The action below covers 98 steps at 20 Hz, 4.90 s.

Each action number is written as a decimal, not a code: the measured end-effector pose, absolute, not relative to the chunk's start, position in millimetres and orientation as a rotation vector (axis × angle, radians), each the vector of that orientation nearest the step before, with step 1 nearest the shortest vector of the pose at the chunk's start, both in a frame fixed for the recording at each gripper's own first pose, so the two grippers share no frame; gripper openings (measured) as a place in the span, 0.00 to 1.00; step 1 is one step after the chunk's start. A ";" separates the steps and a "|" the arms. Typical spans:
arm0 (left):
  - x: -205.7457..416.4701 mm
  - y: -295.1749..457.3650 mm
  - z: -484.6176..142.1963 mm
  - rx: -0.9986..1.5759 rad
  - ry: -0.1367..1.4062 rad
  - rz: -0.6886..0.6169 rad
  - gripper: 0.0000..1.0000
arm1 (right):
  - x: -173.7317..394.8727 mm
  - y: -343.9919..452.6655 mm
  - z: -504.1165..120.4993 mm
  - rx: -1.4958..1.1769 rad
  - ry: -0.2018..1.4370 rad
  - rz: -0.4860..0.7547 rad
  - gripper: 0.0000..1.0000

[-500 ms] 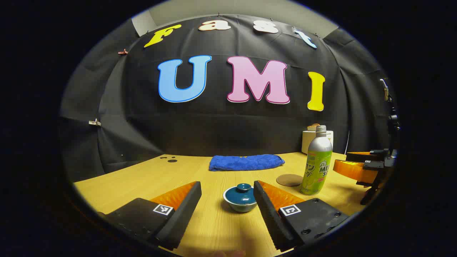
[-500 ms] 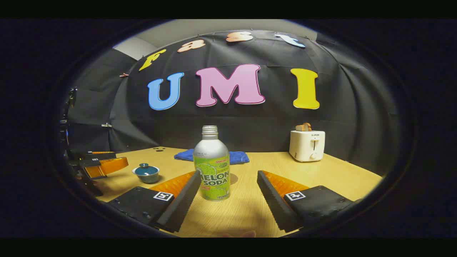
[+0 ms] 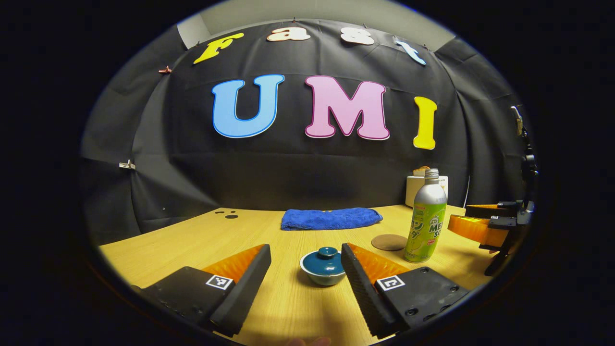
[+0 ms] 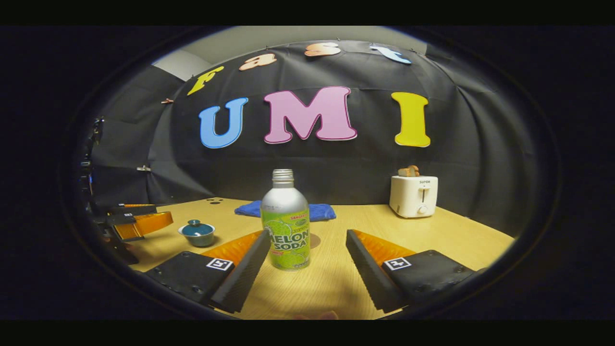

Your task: Open the teacup lid with one hand, grasp the water bottle and pour water into the teacup with the other hand; after pouring, place the water bottle on the coaster and then close the teacup lid.

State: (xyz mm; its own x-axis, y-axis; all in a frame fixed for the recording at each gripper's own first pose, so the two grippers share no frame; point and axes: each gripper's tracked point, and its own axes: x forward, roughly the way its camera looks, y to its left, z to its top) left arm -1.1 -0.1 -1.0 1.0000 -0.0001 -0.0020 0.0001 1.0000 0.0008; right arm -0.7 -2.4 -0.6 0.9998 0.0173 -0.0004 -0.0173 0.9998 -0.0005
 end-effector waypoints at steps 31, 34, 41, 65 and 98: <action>66.4 -34.0 -23.9 0.083 0.161 -0.179 0.45 | -0.9 6.6 -0.7 0.001 0.003 0.076 0.98; 65.9 -31.5 -22.2 0.061 0.145 -0.182 0.36 | -0.7 6.8 -1.0 0.001 0.003 0.075 0.98; 53.1 -15.3 -2.3 -0.011 0.009 -0.109 0.33 | 3.4 19.9 -0.8 0.005 0.003 0.127 0.98; 12.8 28.7 15.2 -0.140 -0.076 -0.083 0.31 | 83.3 48.5 12.1 -0.478 0.056 0.072 0.78; 2.9 82.3 18.7 -0.308 -0.092 -0.041 0.31 | 85.1 104.6 -9.2 -1.863 -0.114 0.256 0.77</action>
